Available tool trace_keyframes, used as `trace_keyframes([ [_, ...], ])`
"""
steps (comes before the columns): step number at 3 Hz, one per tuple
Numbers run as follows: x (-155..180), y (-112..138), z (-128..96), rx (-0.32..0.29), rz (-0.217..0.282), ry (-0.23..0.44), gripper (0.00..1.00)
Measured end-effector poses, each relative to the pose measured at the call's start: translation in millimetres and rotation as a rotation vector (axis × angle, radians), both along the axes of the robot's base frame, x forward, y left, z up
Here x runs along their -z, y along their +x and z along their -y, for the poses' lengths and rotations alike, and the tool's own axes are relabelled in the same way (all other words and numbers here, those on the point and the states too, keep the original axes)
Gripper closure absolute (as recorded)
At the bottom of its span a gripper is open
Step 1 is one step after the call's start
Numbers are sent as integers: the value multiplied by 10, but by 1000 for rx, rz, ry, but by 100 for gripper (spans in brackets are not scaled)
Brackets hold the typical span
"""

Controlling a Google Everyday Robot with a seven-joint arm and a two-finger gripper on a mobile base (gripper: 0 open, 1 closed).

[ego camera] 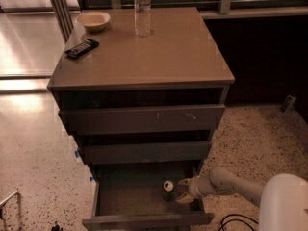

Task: Pick orange can from bottom drawer and place on counter

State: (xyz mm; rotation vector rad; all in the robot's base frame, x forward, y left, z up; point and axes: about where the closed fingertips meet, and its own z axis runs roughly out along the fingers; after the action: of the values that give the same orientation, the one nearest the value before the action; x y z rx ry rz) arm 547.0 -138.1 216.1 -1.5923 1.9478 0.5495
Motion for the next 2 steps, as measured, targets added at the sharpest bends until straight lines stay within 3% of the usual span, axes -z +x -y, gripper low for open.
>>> trace_keyframes([
  [2,190,117,-241,-43,9,60,30],
])
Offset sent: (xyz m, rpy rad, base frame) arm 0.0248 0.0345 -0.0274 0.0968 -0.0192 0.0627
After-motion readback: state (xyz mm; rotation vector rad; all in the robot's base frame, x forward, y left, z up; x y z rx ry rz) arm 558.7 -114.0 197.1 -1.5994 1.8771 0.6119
